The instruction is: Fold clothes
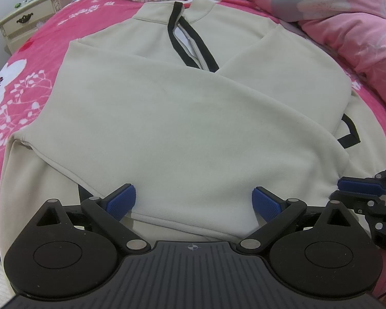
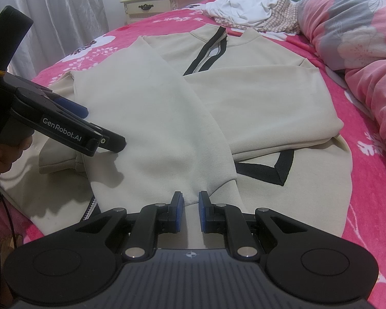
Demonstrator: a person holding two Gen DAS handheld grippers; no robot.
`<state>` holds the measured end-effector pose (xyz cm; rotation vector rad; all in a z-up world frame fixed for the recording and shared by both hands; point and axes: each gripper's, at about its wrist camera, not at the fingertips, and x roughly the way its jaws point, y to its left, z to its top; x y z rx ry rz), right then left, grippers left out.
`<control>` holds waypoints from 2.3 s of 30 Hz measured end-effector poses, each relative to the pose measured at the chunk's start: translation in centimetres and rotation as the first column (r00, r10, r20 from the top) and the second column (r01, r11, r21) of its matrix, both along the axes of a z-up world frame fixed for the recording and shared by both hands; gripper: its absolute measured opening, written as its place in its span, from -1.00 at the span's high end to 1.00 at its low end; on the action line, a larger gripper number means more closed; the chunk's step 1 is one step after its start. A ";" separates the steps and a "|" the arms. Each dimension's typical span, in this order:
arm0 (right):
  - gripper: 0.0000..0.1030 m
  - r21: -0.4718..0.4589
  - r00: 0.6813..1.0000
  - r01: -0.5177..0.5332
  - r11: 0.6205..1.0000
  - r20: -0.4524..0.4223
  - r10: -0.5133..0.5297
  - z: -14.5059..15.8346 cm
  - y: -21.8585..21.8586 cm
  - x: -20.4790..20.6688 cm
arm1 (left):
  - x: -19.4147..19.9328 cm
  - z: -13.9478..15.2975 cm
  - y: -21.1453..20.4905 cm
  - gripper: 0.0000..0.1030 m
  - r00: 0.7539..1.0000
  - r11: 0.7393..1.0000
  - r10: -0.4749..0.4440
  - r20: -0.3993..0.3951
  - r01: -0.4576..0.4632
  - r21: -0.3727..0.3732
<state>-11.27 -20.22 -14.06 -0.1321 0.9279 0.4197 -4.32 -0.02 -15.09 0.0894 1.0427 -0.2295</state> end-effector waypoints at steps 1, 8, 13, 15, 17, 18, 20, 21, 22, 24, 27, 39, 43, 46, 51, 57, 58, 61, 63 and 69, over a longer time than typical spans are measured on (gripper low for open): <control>0.73 0.000 1.000 0.000 1.000 0.000 0.000 0.0 0.0 0.0 | 0.0 0.0 0.0 -0.94 1.000 1.000 0.000 -0.001 0.000 0.000; 0.73 0.009 1.000 -0.004 1.000 0.003 0.004 -0.1 -0.3 0.0 | 0.5 0.1 0.7 -0.97 1.000 1.000 0.001 -0.006 -0.001 -0.014; 0.73 0.003 0.998 -0.059 0.998 -0.015 0.059 0.2 -0.5 0.5 | 2.6 2.1 3.5 -0.92 0.998 0.998 0.062 -0.001 -0.062 -0.022; 0.73 0.011 0.995 -0.084 0.996 -0.048 0.084 0.5 -0.8 1.3 | 3.8 3.5 4.7 -0.92 0.997 0.997 0.074 0.025 -0.074 -0.009; 0.73 0.038 0.991 -0.101 0.994 -0.088 0.104 0.9 -1.3 2.3 | 5.3 4.8 5.4 -0.92 0.995 0.996 0.083 0.050 -0.084 0.009; 0.73 0.053 0.988 -0.109 0.993 -0.108 0.114 1.1 -1.5 2.8 | 6.1 5.3 5.7 -0.92 0.994 0.996 0.088 0.060 -0.089 0.014; 0.73 0.082 0.983 -0.126 0.989 -0.126 0.135 1.9 -2.0 4.1 | 8.0 6.0 6.1 -0.92 0.991 0.996 0.087 0.098 -0.090 0.023; 0.73 0.090 0.982 -0.132 0.987 -0.126 0.143 2.2 -2.2 4.8 | 8.9 6.2 6.1 -0.92 0.988 0.995 0.085 0.128 -0.090 0.036; 0.73 0.097 0.981 -0.138 0.986 -0.125 0.149 2.6 -2.3 5.6 | 9.8 6.2 6.1 -0.92 0.984 0.994 0.084 0.158 -0.093 0.050; 0.72 0.093 0.981 -0.149 0.985 -0.114 0.159 3.2 -2.4 7.8 | 11.9 6.1 6.0 -0.92 0.975 0.992 0.086 0.207 -0.103 0.069; 0.72 0.066 0.983 -0.162 0.984 -0.077 0.167 3.9 -2.3 11.1 | 15.4 5.4 6.0 -0.92 0.963 0.991 0.111 0.244 -0.127 0.051; 0.52 0.022 0.972 -0.153 0.988 0.181 0.147 3.8 -2.3 27.1 | 25.7 2.5 3.3 -0.92 0.932 0.990 0.057 0.357 -0.100 0.103; 0.39 0.083 0.980 -0.126 0.989 0.164 0.111 2.7 -2.4 32.2 | 27.7 1.3 3.2 -0.87 0.941 0.993 0.027 0.338 -0.064 0.099; 0.36 0.132 0.988 -0.104 0.986 0.127 0.087 1.9 -2.7 35.6 | 29.1 0.5 3.2 -0.87 0.951 0.997 -0.001 0.309 -0.025 0.079; 0.22 0.220 0.996 -0.089 0.972 0.033 0.084 0.3 -3.4 39.7 | 31.0 -0.6 3.1 -0.87 0.963 0.999 -0.034 0.266 0.025 0.038; 0.21 0.271 0.998 -0.047 0.961 -0.030 0.057 -1.3 -3.5 42.6 | 33.0 -1.8 3.9 -0.87 0.980 0.998 -0.007 0.198 0.018 -0.052; 0.21 0.281 0.998 -0.039 0.959 -0.043 0.053 -1.6 -3.5 43.0 | 33.3 -2.0 4.0 -0.87 0.982 0.998 -0.008 0.190 0.020 -0.063; 0.20 0.304 0.996 -0.035 0.952 -0.073 0.060 -2.4 -3.3 43.8 | 33.8 -2.2 4.4 -0.88 0.984 0.995 -0.009 0.179 0.027 -0.098; 0.22 0.303 0.994 -0.049 0.952 -0.075 0.075 -2.7 -2.9 44.1 | 33.9 -2.2 4.6 -0.86 0.983 0.994 -0.009 0.186 0.030 -0.108; 0.43 0.244 0.993 -0.095 0.965 -0.047 0.109 -2.5 -1.3 44.1 | 34.1 -1.6 4.0 -0.01 0.977 0.990 -0.002 0.212 0.032 -0.138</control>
